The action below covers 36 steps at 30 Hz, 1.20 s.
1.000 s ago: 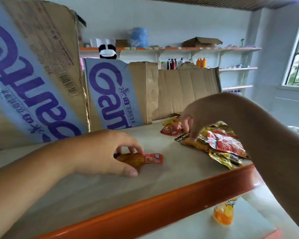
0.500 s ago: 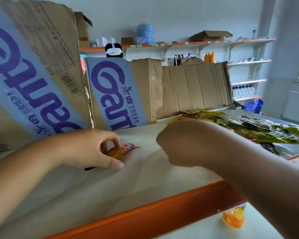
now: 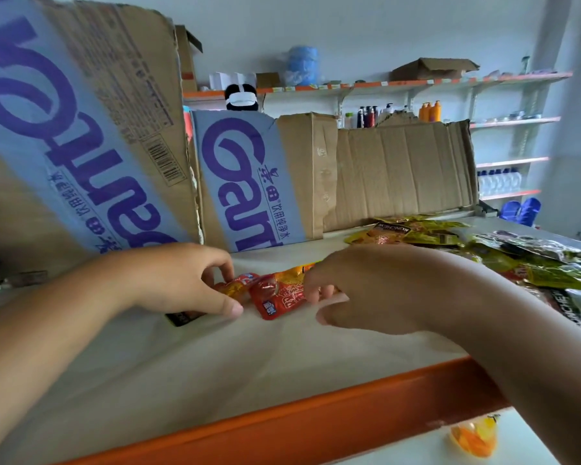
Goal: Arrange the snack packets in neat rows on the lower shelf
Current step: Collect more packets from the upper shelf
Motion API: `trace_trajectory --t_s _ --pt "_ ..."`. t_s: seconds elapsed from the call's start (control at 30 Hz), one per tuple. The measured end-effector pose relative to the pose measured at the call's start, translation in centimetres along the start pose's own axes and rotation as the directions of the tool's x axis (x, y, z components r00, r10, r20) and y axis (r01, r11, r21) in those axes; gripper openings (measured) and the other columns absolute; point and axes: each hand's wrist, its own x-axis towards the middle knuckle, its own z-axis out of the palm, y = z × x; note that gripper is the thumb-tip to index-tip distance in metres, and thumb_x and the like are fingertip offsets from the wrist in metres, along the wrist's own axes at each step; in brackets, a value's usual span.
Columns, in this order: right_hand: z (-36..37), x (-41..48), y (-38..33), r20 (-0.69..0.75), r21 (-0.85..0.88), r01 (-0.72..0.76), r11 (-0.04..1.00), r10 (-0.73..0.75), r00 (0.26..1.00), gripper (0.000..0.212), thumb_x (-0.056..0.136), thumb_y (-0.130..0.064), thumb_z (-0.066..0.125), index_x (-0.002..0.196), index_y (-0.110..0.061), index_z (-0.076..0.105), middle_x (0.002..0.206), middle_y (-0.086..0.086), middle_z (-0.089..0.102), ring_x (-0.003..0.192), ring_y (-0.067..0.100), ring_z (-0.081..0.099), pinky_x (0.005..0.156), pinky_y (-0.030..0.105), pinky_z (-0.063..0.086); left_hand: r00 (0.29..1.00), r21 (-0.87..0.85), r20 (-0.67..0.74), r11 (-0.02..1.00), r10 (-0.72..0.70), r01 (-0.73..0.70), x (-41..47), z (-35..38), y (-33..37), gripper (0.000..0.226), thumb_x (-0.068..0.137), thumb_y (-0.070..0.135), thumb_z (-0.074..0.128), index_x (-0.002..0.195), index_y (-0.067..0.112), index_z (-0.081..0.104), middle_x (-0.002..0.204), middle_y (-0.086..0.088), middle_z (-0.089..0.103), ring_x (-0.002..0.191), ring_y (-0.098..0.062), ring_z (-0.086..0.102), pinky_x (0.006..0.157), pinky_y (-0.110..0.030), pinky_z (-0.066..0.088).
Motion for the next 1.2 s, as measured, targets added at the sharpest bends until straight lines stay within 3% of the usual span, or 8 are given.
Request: trace_trajectory --t_s 0.17,0.27,0.4,0.6,0.73,0.9,1.03,1.2 --pt "-0.4 1.4 0.1 -0.017 -0.039 -0.026 0.999 0.025 1.000 0.030 0.096 -0.049 0.059 0.123 -0.037 0.056 0.109 -0.014 0.056 0.082 0.003 0.048 0.066 0.019 0.038 1.000 0.015 0.015 1.000 -0.010 0.010 0.1 0.0 0.0 0.051 0.070 0.078 0.073 0.108 0.047 0.055 0.101 0.015 0.065 0.089 -0.005 0.064 0.076 -0.028 0.055" --pt "-0.8 2.3 -0.4 0.073 -0.055 -0.008 0.998 0.012 0.997 0.029 0.098 -0.045 0.058 0.122 -0.030 0.050 0.099 -0.011 0.054 0.078 0.006 0.047 0.059 0.017 0.032 0.999 0.008 0.033 1.000 -0.008 0.008 0.1 -0.1 0.1 0.053 0.068 0.078 0.074 0.105 0.046 0.054 0.099 0.013 0.066 0.088 -0.006 0.065 0.072 -0.027 0.053" --pt "-1.6 3.4 -0.9 0.120 -0.130 0.021 0.991 -0.005 0.993 0.018 0.098 -0.043 0.057 0.103 -0.030 0.047 0.090 -0.010 0.050 0.074 0.007 0.046 0.056 0.023 0.029 0.997 0.028 0.070 1.000 -0.013 0.011 -0.1 -0.4 0.2 0.050 0.071 0.075 0.075 0.104 0.044 0.055 0.103 0.016 0.065 0.091 -0.006 0.065 0.077 -0.028 0.055" --pt "-1.4 4.2 -0.5 0.102 -0.101 -0.008 0.995 0.019 0.995 0.014 0.097 -0.037 0.057 0.110 -0.030 0.059 0.086 -0.012 0.049 0.066 0.001 0.041 0.051 0.015 0.030 0.998 -0.024 0.058 1.000 0.011 -0.010 -0.4 -0.5 0.2 0.042 0.076 0.065 0.078 0.103 0.039 0.059 0.106 0.017 0.062 0.092 -0.006 0.062 0.078 -0.028 0.052" --pt "-0.8 4.3 0.3 0.058 0.056 -0.097 0.994 0.093 0.994 0.019 0.094 -0.042 0.062 0.112 -0.040 0.057 0.093 -0.018 0.049 0.071 0.002 0.045 0.056 0.020 0.031 0.997 -0.011 0.062 0.999 0.040 -0.039 -0.7 -0.8 0.3 0.041 0.073 0.059 0.084 0.098 0.040 0.059 0.105 0.013 0.062 0.090 -0.010 0.062 0.083 -0.036 0.057" --pt "-0.2 4.9 0.4 0.049 0.073 -0.104 0.992 0.101 0.994 0.021 0.091 -0.049 0.064 0.107 -0.040 0.053 0.093 -0.015 0.055 0.072 0.007 0.050 0.055 0.023 0.036 0.994 -0.019 0.078 0.997 0.080 -0.079 -0.9 -1.0 0.2 0.042 0.068 0.057 0.088 0.096 0.042 0.060 0.101 0.011 0.064 0.088 -0.011 0.064 0.086 -0.045 0.058" --pt "-0.1 5.0 0.6 0.049 0.113 -0.092 0.989 0.087 0.995 0.029 0.087 -0.052 0.067 0.114 -0.046 0.055 0.117 -0.011 0.061 0.097 0.014 0.061 0.083 0.034 0.055 0.992 -0.011 0.065 0.995 0.104 -0.103 -1.1 -1.2 0.5 0.039 0.066 0.057 0.088 0.093 0.047 0.062 0.098 0.014 0.065 0.088 -0.009 0.065 0.085 -0.043 0.059" --pt "-0.1 5.0 0.6 0.056 0.148 -0.073 0.986 0.066 0.996 0.035 0.090 -0.043 0.070 0.122 -0.048 0.057 0.124 -0.013 0.057 0.102 0.011 0.055 0.087 0.030 0.053 0.993 0.014 0.064 0.995 0.096 -0.097 -1.8 -1.1 1.3 0.037 0.068 0.057 0.087 0.092 0.052 0.061 0.101 0.015 0.066 0.089 -0.008 0.066 0.086 -0.041 0.059"
